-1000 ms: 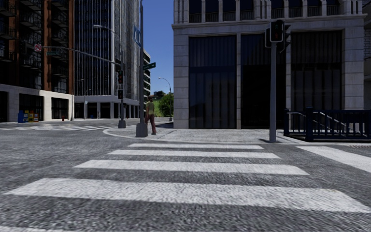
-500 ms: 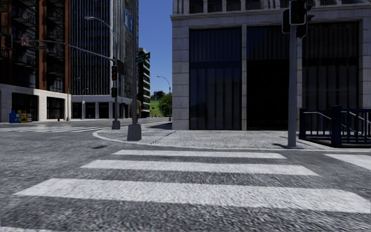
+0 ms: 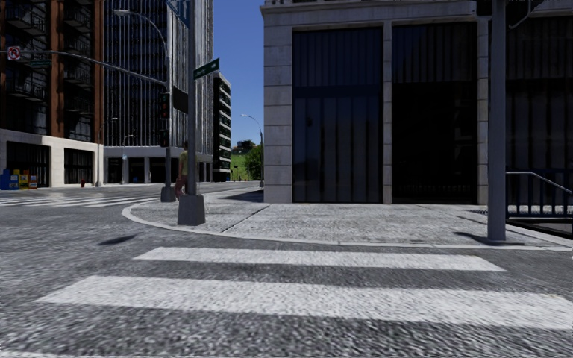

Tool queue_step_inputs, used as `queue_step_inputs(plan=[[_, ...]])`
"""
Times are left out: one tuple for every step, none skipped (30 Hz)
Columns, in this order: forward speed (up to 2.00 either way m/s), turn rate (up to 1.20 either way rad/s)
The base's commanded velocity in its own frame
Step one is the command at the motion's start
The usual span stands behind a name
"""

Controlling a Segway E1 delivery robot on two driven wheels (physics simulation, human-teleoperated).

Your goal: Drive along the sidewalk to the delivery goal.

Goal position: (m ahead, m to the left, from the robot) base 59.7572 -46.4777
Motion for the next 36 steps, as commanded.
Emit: queue_step_inputs(plan=[[2.0,0.0],[2.0,0.0],[2.0,0.0],[2.0,0.0],[2.0,0.0],[2.0,0.0],[2.0,0.0],[2.0,0.0],[2.0,0.0],[2.0,0.0],[2.0,0.0],[2.0,0.0],[2.0,0.0],[2.0,0.0],[2.0,0.0],[2.0,0.0],[2.0,0.0],[2.0,0.0],[2.0,0.0],[2.0,0.0],[2.0,0.0],[2.0,0.0],[2.0,0.0],[2.0,0.0],[2.0,0.0],[2.0,0.0],[2.0,0.0],[2.0,0.0],[2.0,0.0],[2.0,0.0],[2.0,0.0],[2.0,0.0],[2.0,0.0],[2.0,0.0],[2.0,0.0],[2.0,0.0]])
